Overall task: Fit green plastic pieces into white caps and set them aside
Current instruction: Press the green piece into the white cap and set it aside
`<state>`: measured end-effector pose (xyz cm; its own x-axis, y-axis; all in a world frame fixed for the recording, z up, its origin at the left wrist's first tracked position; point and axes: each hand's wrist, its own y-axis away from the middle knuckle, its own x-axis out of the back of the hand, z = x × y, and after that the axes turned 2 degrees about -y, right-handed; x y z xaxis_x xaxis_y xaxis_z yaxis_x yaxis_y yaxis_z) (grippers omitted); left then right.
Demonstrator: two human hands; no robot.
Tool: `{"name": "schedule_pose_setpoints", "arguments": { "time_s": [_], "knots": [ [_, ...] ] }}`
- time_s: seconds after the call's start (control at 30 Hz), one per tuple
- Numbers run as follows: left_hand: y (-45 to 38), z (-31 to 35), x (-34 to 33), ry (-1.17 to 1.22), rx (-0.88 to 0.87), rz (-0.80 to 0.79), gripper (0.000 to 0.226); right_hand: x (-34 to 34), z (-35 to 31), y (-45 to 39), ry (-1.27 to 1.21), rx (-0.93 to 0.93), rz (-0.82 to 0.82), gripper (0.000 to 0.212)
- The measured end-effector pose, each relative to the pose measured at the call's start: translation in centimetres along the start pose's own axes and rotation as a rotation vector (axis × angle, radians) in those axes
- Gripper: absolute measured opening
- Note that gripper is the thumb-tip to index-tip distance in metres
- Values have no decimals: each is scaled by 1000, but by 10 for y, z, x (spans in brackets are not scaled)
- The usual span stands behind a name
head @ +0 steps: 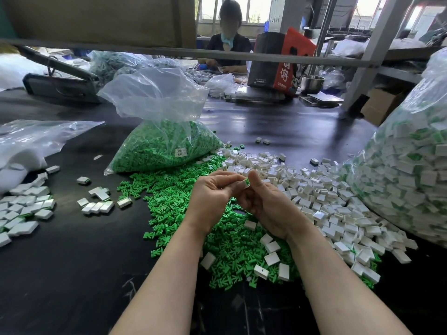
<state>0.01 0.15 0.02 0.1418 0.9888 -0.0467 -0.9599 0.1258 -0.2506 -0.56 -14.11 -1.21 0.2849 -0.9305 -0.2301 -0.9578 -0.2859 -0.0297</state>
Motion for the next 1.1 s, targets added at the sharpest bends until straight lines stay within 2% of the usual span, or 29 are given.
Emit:
{"name": "schedule_pose_setpoints", "arguments": {
  "time_s": [0.13, 0.37, 0.53, 0.6, 0.67, 0.8, 0.9, 0.97, 1.1],
  "knots": [
    [0, 0, -1, -10, -6, 7, 23, 0, 1, -1, 18, -4, 16, 78],
    [0, -1, -1, -10, -9, 9, 19, 0, 0, -1, -9, -6, 10, 59],
    [0, -3, 1, -24, 23, 0, 19, -2, 3, -2, 2, -9, 85, 60],
    [-1, -5, 4, -68, 40, 20, 10, -2, 3, -3, 0, 0, 135, 61],
    [-1, -7, 8, -85, 55, 38, 1, 0, 3, -4, 26, 58, 216, 50],
    [-1, -5, 10, -67, 76, 29, 3, 0, 1, -2, 209, 218, 305, 38],
    [0, -3, 9, -144, 60, -2, 9, -7, 0, -2, 471, 332, 296, 24],
    [-1, -3, 8, -166, 49, -12, 13, -9, 0, -3, 555, 353, 292, 18],
    [-1, -4, 9, -194, 17, -38, 9, -10, -2, -2, 383, 329, 295, 19]
  ]
}}
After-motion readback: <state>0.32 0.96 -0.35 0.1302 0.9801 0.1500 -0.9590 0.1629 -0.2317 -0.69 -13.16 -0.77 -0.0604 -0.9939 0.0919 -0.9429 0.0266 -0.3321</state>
